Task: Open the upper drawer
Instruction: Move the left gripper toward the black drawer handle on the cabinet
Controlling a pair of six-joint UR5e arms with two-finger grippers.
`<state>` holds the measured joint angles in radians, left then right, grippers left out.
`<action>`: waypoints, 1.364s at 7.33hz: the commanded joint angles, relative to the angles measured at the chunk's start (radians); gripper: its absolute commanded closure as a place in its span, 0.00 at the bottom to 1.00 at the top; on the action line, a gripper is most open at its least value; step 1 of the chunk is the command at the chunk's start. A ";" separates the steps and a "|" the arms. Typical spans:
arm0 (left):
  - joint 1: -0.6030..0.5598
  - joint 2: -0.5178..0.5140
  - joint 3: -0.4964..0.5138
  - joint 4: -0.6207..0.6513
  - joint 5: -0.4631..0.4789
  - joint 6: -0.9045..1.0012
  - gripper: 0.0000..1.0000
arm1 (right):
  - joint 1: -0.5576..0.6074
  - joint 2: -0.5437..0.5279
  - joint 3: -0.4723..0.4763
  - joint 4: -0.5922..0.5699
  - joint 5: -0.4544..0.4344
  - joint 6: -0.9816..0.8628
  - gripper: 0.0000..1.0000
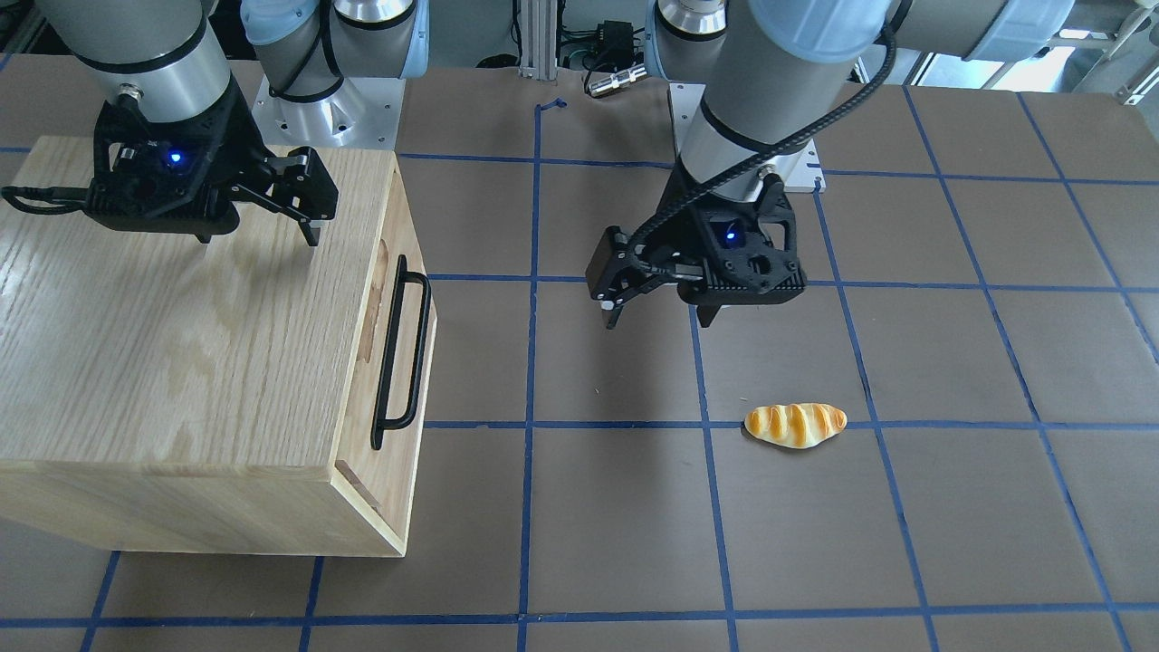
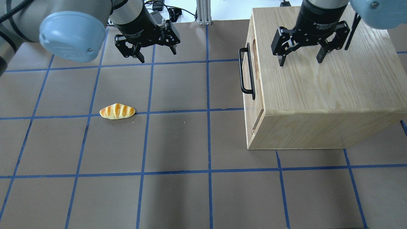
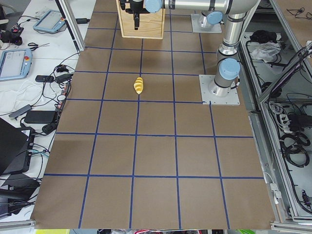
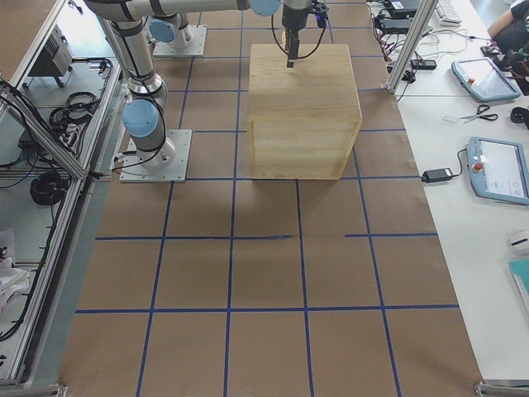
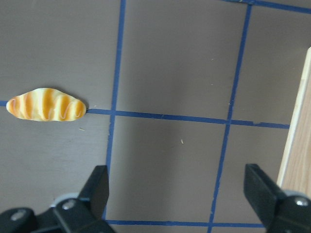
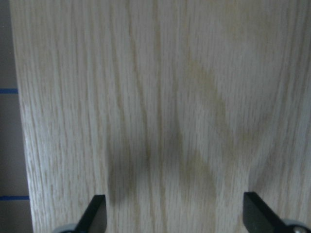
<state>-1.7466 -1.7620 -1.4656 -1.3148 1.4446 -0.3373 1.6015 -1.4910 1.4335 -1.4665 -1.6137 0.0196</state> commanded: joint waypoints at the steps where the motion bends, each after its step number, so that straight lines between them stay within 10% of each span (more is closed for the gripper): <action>1: -0.072 -0.059 0.004 0.101 -0.024 -0.083 0.00 | 0.000 0.000 0.001 0.000 0.000 -0.001 0.00; 10: -0.212 -0.175 0.027 0.150 -0.139 -0.063 0.00 | 0.000 0.000 -0.001 0.000 0.000 -0.001 0.00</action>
<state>-1.9483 -1.9293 -1.4393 -1.1644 1.3060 -0.4068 1.6012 -1.4910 1.4339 -1.4665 -1.6137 0.0184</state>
